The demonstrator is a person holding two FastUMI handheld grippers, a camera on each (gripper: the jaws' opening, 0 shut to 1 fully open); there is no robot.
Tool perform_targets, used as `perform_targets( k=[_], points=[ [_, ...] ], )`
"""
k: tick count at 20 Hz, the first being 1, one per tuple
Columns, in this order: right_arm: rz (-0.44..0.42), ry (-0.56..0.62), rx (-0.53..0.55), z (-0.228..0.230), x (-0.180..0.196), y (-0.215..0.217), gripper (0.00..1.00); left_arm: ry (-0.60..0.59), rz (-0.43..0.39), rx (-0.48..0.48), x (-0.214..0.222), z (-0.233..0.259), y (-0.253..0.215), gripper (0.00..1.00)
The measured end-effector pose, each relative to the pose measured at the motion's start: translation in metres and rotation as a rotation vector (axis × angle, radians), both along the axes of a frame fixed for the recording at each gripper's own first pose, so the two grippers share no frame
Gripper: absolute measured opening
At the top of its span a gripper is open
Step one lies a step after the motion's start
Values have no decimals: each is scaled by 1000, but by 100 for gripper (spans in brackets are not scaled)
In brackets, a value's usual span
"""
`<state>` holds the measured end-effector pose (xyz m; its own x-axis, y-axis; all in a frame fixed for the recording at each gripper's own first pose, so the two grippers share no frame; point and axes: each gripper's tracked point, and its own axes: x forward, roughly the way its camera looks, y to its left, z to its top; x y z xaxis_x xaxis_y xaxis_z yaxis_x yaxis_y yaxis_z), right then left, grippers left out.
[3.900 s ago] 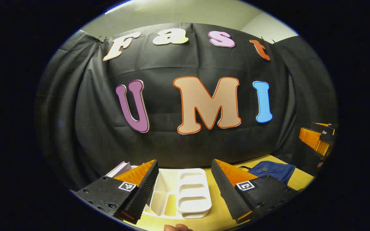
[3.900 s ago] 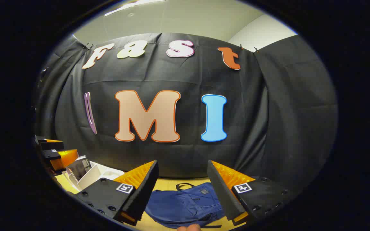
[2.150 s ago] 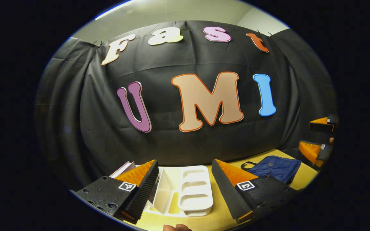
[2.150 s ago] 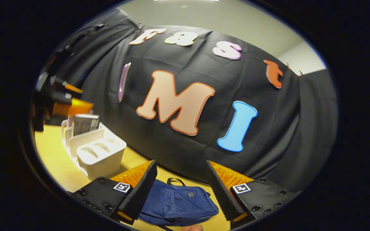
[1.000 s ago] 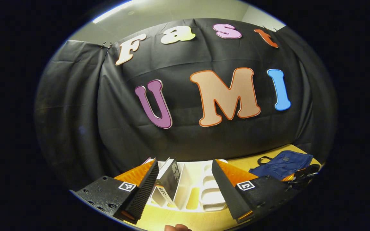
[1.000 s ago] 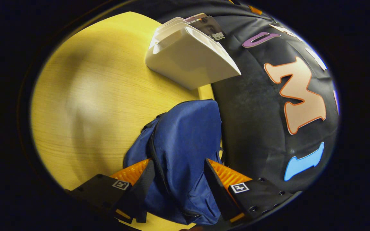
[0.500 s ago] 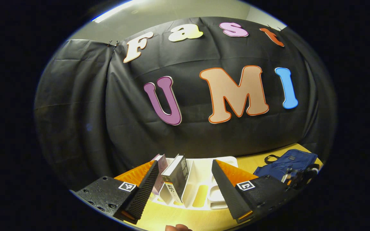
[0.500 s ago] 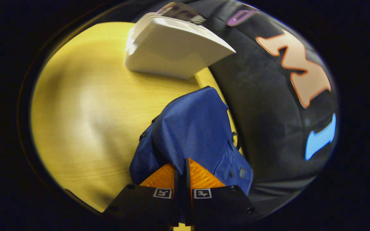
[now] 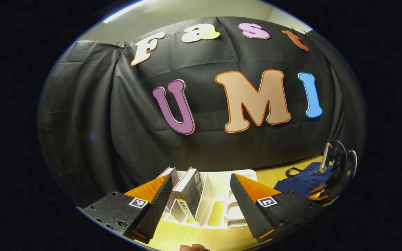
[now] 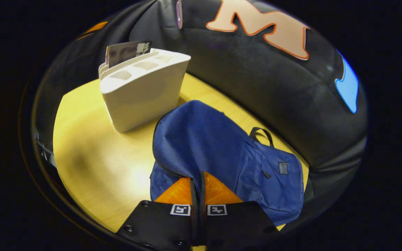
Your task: Open the schoolbag, grab two books from the bookshelf and put them into the schoolbag.
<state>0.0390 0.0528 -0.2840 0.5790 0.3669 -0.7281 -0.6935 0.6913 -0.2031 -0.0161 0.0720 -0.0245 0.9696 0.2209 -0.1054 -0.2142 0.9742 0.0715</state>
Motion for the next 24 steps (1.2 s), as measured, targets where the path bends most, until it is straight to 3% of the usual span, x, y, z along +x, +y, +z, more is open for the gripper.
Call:
perform_targets(
  k=[5,6,11,12,13,15,18,24],
  points=[
    [-160,6,188,48,17,-18,4,37,-30,-43,15,-8,7,97],
    [-209,23,245,53,23,-23,0,56,-44,-77,18,-13,6,100],
    [-528,126,596,77,43,-56,4,127,-91,-251,35,-26,7,97],
    [-578,148,657,81,41,-62,8,139,-95,-270,41,-26,9,97],
    [-626,168,715,83,44,-67,0,148,-98,-277,46,-26,13,97],
    [-702,203,809,81,44,-73,3,173,-101,-272,57,-25,23,97],
    [-737,222,856,81,44,-72,3,233,-108,-213,81,-23,42,97],
    [-730,219,869,81,42,-73,6,484,-211,-142,120,-58,57,98]
  ],
)
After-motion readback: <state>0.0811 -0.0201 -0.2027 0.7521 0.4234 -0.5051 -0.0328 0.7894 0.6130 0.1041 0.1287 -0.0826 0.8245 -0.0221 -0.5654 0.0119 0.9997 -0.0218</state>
